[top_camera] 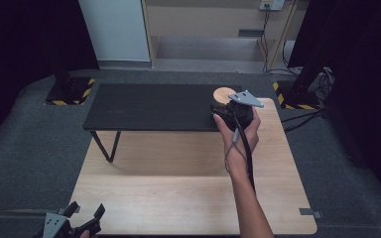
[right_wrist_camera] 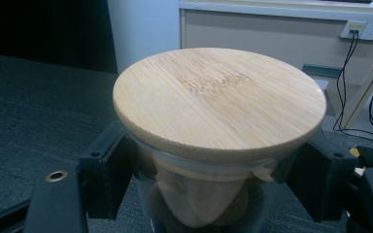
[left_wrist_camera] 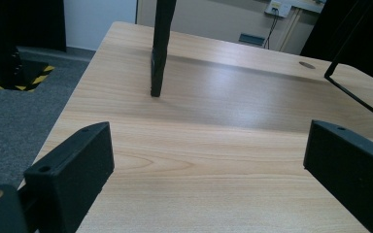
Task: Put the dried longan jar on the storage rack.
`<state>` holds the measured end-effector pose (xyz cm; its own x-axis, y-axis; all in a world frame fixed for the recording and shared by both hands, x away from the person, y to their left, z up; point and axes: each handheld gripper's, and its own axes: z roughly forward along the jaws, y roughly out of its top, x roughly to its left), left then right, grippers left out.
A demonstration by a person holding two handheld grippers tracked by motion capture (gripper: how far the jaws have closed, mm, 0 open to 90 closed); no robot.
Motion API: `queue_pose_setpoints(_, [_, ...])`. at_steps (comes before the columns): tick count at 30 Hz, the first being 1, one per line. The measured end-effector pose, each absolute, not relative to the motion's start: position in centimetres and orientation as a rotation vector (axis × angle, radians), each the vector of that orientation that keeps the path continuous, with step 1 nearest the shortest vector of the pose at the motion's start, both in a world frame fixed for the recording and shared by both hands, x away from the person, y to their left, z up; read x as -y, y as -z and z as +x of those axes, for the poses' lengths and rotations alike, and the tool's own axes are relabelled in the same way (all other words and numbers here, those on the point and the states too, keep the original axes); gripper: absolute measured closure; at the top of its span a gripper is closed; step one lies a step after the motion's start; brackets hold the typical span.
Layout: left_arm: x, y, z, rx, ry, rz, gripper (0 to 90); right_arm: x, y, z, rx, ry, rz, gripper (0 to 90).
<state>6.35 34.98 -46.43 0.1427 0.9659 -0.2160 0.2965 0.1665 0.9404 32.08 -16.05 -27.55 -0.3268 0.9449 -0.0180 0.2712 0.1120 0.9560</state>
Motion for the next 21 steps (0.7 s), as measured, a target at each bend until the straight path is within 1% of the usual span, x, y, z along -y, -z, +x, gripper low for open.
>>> queue_pose_setpoints(7, [-35.0, 46.35, 6.36, -1.361, -0.786, 1.343, 2.7, 16.14, 27.54, 32.17, -1.709, -1.245, 1.193, 25.4])
queue_pose_setpoints(8, [-35.02, 46.34, 6.33, -1.363, -0.787, 1.342, 2.7, 16.18, 27.6, 32.17, -1.707, -1.249, 1.192, 23.7])
queue_pose_setpoints(12, [-35.12, 46.37, 6.18, -1.367, -0.79, 1.335, 2.7, 16.2, 27.87, 32.5, -1.704, -1.264, 1.198, 7.3])
queue_pose_setpoints(13, [-35.12, 46.37, 6.16, -1.368, -0.79, 1.335, 2.7, 16.1, 27.92, 32.56, -1.704, -1.258, 1.199, 5.2])
queue_pose_setpoints(16, [-35.1, 46.38, 6.12, -1.368, -0.789, 1.336, 2.7, 15.84, 28.19, 32.5, -1.687, -1.251, 1.196, 2.1])
queue_pose_setpoints(21, [-35.06, 46.32, 6.15, -1.365, -0.789, 1.336, 2.7, 15.78, 28.27, 32.45, -1.678, -1.25, 1.19, 1.6])
